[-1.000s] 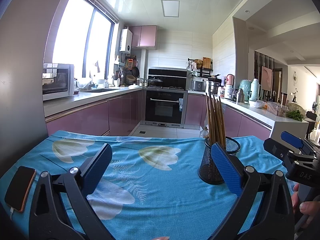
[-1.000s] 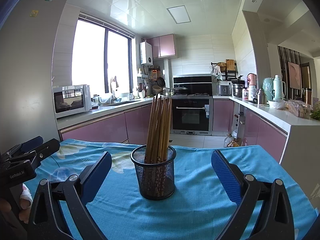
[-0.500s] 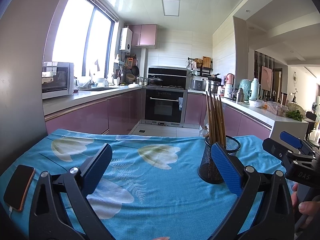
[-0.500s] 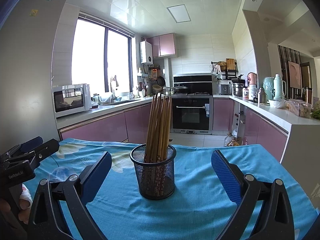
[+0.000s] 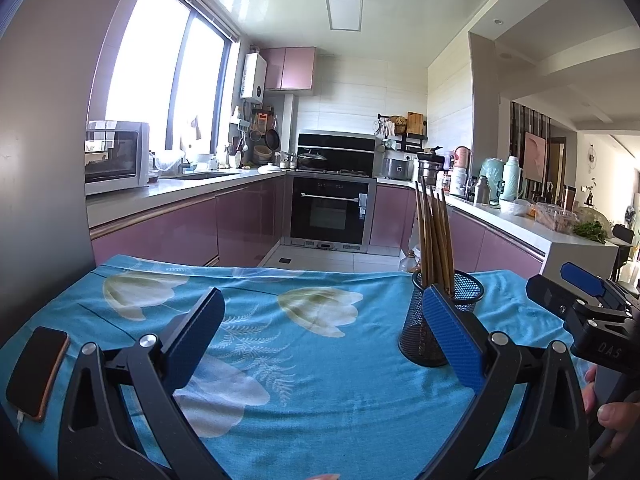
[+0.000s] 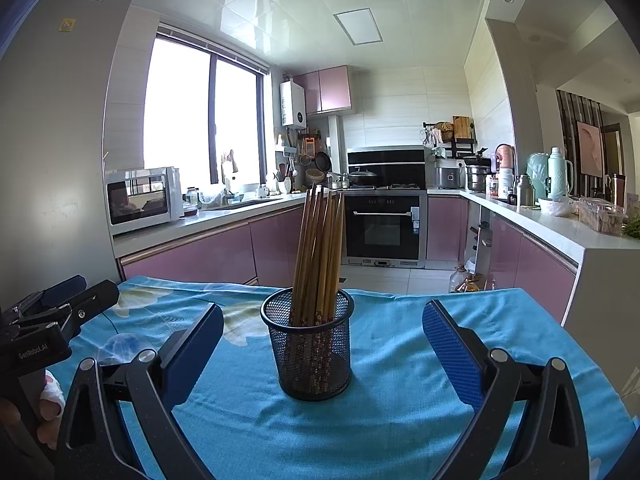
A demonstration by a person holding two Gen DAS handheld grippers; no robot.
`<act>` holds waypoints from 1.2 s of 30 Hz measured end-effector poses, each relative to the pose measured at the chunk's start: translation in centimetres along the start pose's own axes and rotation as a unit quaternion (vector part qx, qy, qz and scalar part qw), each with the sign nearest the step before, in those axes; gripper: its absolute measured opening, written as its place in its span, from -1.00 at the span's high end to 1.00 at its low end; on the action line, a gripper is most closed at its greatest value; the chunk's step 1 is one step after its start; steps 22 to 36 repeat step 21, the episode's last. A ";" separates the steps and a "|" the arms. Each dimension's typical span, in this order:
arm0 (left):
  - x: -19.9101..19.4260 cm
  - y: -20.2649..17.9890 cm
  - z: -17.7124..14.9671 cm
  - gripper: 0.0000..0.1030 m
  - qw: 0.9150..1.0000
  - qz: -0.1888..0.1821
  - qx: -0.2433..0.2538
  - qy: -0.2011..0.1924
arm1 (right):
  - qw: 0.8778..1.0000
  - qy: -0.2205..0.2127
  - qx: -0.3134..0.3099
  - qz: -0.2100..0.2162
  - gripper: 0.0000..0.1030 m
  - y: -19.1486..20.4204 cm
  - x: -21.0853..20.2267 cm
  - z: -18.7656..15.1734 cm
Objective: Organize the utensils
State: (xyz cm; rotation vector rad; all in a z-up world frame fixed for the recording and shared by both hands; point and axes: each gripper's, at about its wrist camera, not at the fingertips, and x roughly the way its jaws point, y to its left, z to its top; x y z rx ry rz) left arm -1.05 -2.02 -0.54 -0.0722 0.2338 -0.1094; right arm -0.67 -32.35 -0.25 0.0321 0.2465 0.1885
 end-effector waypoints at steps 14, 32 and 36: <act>0.4 0.0 0.2 -0.90 1.000 0.007 0.014 0.002 | 1.000 0.009 0.000 -0.002 -0.87 -0.5 0.2 -0.3; 4.0 1.3 -0.1 -0.90 0.996 0.027 0.011 0.088 | 0.989 0.131 0.021 -0.072 -0.87 -6.4 4.4 -1.5; 4.0 1.3 -0.1 -0.90 0.996 0.027 0.011 0.088 | 0.989 0.131 0.021 -0.072 -0.87 -6.4 4.4 -1.5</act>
